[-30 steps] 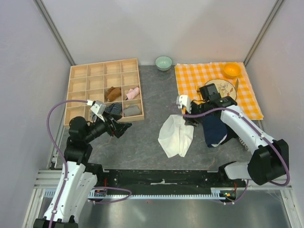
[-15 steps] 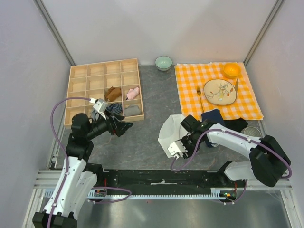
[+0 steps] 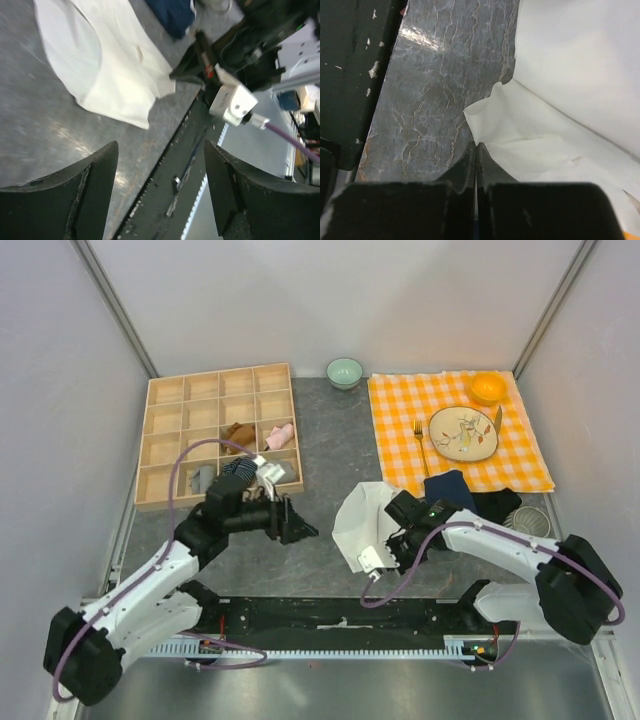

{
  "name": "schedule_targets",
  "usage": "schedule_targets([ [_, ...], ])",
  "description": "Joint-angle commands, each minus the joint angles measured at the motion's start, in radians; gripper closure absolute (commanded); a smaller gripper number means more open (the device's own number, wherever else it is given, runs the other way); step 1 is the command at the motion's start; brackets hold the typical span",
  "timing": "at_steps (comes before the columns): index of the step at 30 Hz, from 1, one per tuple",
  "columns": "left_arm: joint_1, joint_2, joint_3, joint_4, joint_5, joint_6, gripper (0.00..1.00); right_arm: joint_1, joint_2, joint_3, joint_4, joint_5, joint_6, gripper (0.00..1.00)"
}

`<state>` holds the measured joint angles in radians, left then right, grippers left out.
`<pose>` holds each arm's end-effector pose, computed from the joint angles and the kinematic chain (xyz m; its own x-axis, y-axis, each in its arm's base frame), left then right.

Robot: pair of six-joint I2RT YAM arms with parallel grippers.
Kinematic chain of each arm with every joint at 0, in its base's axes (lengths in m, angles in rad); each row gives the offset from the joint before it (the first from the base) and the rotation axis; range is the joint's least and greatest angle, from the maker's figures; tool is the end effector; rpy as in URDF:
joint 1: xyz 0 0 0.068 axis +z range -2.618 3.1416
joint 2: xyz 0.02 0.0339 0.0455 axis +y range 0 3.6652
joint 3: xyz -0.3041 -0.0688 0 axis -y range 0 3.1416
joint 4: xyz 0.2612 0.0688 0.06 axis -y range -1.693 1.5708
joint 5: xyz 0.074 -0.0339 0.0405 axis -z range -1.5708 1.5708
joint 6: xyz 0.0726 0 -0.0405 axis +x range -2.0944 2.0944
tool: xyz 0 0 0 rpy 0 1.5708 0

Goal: Roll the underwear
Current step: Flatten out the underwear at the center of the board.

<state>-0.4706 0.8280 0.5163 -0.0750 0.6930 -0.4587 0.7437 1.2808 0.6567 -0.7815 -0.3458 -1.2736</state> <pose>0.1587 -0.1327 0.2655 -0.6894 -0.0315 -0.7237 0.6368 0.4500 -0.6261 0.1331 0.1559 0.1606 0.4357 -0.8215 -0.3678 -0.8927 -0.4468 -0.0593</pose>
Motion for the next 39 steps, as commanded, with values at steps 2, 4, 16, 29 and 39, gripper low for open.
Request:
schedule_targets([
  [2,-0.284,0.114,-0.034,0.065,-0.341,-0.191,0.25,-0.013,-0.139,-0.012,-0.039,-0.096,0.075,1.0],
  [4,-0.335,0.198,-0.033,0.072,-0.407,-0.242,0.25,-0.02,-0.175,-0.017,-0.038,-0.119,0.095,1.0],
  [16,-0.6,0.66,0.174,0.008,-0.619,-0.437,0.31,-0.058,-0.181,-0.025,-0.042,-0.157,0.095,1.0],
  [29,-0.62,0.87,0.272,-0.12,-0.691,-0.385,0.9,-0.058,-0.198,-0.022,-0.056,-0.193,0.085,1.0],
  [39,-0.415,0.76,0.396,-0.316,-0.733,-0.12,0.98,-0.049,-0.164,0.01,-0.094,-0.257,0.039,1.0],
])
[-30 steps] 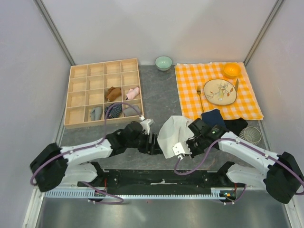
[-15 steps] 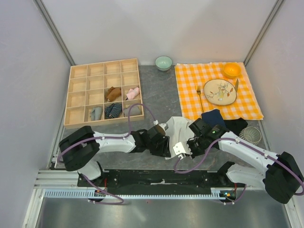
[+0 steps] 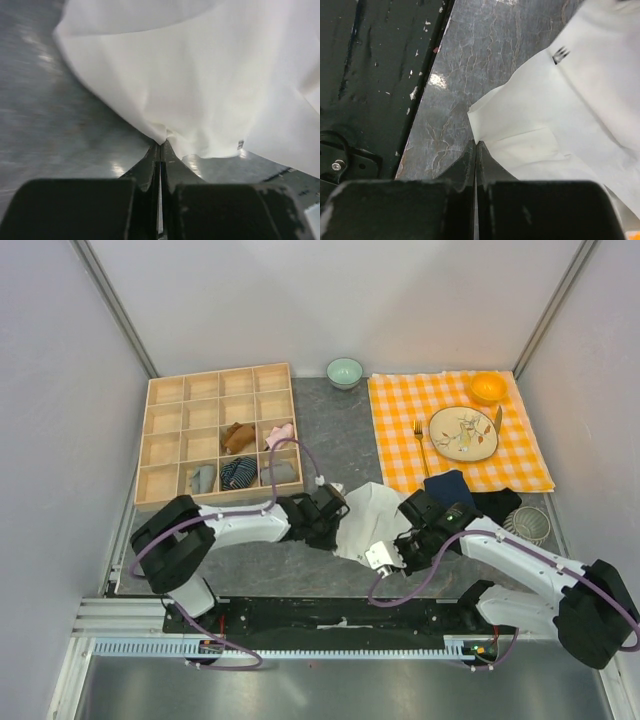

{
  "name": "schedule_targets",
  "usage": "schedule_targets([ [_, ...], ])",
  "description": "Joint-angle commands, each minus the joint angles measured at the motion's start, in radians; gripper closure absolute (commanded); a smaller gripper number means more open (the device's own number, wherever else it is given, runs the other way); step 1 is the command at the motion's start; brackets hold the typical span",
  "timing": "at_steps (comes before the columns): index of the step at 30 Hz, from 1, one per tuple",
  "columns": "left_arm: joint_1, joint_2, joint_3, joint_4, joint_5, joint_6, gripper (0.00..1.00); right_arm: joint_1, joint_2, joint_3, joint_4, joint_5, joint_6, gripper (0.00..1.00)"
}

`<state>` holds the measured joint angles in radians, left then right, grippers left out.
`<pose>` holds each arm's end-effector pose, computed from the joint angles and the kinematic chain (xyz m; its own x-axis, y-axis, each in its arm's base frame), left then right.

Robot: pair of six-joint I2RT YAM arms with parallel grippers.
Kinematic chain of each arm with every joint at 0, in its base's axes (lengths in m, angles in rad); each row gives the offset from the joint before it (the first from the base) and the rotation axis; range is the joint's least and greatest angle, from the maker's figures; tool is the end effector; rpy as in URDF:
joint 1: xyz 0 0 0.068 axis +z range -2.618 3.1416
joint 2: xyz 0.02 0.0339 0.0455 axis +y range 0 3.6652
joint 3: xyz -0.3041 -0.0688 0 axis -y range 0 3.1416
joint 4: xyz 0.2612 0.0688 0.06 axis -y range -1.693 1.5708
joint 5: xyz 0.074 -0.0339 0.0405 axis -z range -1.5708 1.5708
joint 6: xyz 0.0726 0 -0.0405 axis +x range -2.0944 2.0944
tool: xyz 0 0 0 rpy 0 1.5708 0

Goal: Roll the underwear
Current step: Flatten out the underwear at the center of the board.

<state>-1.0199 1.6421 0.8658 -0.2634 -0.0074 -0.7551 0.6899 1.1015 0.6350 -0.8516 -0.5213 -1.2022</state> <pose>0.1807 -0.2931 0.1502 -0.9113 0.1741 -0.3732 0.3097 0.8870 -0.3425 0.1135 0.1405 0.1882 0.3354 -0.7721 -0.5399 -0.9301 -0.3624 -0.0595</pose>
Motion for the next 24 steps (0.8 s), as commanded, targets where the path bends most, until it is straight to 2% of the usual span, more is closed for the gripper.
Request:
schedule_targets([
  [1,0.162,-0.054,0.064,-0.135,-0.019,0.203,0.98,0.011,0.02,0.04,-0.021,-0.089,-0.031,1.0],
  [5,0.265,0.014,0.183,-0.186,0.044,0.321,0.98,0.055,0.057,0.084,0.055,-0.109,0.05,1.0],
  [6,0.291,0.03,0.237,-0.192,0.081,0.36,0.98,0.063,0.061,0.095,0.124,-0.109,0.081,1.0],
  [11,0.317,0.145,0.419,-0.217,0.148,0.464,0.98,0.173,0.142,0.138,0.345,-0.085,0.251,1.0],
  [15,0.336,0.257,0.579,-0.26,0.168,0.528,0.98,0.296,0.254,0.195,0.469,0.018,0.378,1.0],
  [20,0.36,0.298,0.639,-0.29,0.175,0.557,0.98,0.419,0.399,0.261,0.587,0.116,0.509,1.0],
  [24,0.392,0.3,0.645,-0.295,0.172,0.565,0.98,0.438,0.498,0.401,0.533,0.109,0.592,0.84],
])
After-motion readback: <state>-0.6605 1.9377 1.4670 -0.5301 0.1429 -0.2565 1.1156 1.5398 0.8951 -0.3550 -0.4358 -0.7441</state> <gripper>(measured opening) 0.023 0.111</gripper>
